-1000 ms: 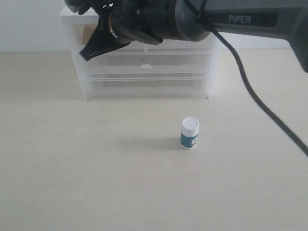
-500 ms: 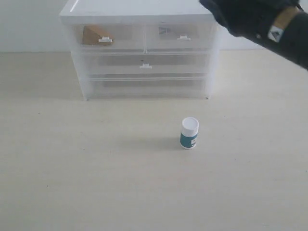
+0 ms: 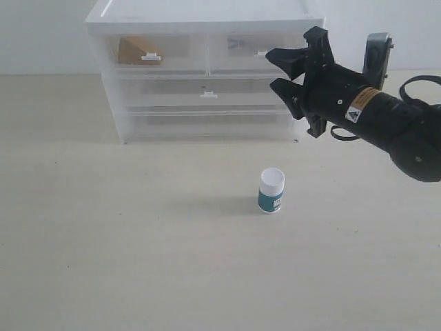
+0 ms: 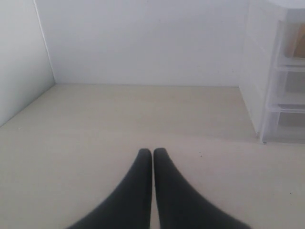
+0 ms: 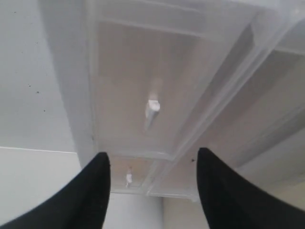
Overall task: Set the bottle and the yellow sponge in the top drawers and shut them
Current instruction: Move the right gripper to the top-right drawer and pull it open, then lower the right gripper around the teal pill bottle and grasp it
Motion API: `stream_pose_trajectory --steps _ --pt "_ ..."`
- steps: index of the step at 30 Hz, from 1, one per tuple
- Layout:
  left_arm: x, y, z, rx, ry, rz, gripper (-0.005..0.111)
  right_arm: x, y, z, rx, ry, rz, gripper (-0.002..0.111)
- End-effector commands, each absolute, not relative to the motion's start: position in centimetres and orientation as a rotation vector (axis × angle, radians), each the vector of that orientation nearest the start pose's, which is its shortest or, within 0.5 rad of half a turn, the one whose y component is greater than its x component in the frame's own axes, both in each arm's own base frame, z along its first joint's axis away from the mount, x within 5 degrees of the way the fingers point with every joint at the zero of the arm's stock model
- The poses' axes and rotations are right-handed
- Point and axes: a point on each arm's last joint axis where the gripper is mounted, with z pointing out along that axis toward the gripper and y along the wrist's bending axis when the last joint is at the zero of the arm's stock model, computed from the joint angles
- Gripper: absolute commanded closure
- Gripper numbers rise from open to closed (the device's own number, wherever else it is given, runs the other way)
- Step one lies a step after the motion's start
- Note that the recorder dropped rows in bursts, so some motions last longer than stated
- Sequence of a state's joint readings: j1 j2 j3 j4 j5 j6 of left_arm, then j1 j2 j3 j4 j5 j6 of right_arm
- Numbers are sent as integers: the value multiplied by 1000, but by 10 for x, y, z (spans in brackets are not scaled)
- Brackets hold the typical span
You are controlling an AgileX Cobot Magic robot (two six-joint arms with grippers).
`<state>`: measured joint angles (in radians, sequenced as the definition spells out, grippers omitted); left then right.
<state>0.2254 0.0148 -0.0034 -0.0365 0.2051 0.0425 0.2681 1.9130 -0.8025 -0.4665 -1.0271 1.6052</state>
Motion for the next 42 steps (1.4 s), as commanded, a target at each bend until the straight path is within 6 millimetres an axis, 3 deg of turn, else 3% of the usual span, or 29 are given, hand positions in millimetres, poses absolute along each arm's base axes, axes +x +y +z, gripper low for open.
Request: stream_pose_trajectory --steps 1,6,8,12,16,19,22,25,27,28,32,33,35,38,40,42 --pt "56 12 194 -191 1695 152 103 360 140 168 656 1698 1586 56" --pt "56 12 194 -191 1695 152 103 375 142 166 712 1647 1630 57" --pt "56 12 194 -191 1695 152 103 379 143 166 708 1637 1629 69" --pt "56 12 194 -191 1695 152 103 382 139 168 730 1596 1601 106" --pt "56 12 194 -191 1695 152 103 382 139 167 726 1601 1594 108" --pt "56 12 194 -191 1695 152 103 377 144 169 618 1622 1642 108" --pt "56 12 194 -191 1695 152 103 362 144 164 542 1604 1662 108" --pt "56 12 194 -191 1695 152 103 327 134 152 496 1699 1542 108" --pt "56 12 194 -191 1695 152 103 308 132 151 395 1754 1496 108" --pt "56 12 194 -191 1695 152 103 287 133 151 254 1820 1481 108" --pt "56 12 194 -191 1695 152 103 252 137 146 -32 1938 1488 108" --pt "56 12 194 -191 1695 152 103 248 137 144 -53 1950 1483 107" --pt "56 12 194 -191 1695 152 103 242 135 140 -99 1959 1445 94" --pt "56 12 194 -191 1695 152 103 236 135 135 -285 1971 1328 51" --pt "56 12 194 -191 1695 152 103 228 138 138 -470 1919 1323 35" --pt "56 12 194 -191 1695 152 103 220 138 142 -570 1889 1308 28"
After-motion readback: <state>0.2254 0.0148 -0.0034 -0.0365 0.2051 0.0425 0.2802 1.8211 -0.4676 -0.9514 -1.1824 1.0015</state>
